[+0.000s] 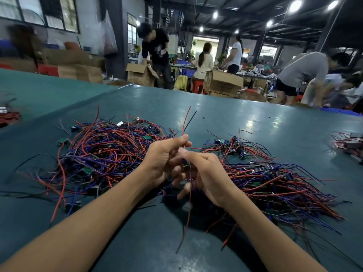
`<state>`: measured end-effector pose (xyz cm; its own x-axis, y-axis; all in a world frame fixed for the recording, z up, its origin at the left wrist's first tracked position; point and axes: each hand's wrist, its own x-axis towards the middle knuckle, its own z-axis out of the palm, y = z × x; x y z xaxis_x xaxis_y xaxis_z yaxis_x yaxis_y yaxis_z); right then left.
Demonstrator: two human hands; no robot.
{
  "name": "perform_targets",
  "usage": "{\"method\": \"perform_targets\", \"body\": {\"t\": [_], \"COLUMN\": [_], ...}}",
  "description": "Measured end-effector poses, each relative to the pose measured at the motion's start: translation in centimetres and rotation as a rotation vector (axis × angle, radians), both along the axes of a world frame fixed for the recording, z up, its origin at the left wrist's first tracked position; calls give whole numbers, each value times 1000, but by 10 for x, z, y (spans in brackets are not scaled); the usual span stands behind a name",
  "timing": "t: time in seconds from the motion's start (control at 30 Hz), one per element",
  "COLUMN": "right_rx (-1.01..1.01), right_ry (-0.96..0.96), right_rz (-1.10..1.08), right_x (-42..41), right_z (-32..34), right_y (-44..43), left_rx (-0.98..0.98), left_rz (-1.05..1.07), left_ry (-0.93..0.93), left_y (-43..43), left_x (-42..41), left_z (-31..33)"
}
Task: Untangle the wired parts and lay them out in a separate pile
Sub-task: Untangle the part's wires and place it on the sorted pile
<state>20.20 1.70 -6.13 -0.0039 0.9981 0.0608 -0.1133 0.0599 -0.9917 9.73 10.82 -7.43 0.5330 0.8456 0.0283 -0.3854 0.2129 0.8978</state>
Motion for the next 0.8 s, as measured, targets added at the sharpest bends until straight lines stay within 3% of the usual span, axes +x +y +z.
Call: {"method": "perform_targets", "body": {"t": [0.1, 0.2, 0.47, 0.8], "right_rx": [7, 52, 183, 206], "right_ry": [49, -41, -243, -357], "right_rz": [-77, -125, -84, -11], "right_x": [3, 4, -1, -10], "right_z": [0, 0, 3, -2], "right_y": [2, 1, -6, -9], "left_rx": [13, 24, 38, -285], "left_rz": [-47, -57, 131, 108], "left_ry": [-21, -25, -99, -162], "left_y": [-2, -2, 4, 17], "left_x": [1, 2, 1, -5], "left_z": [-1, 0, 1, 11]}}
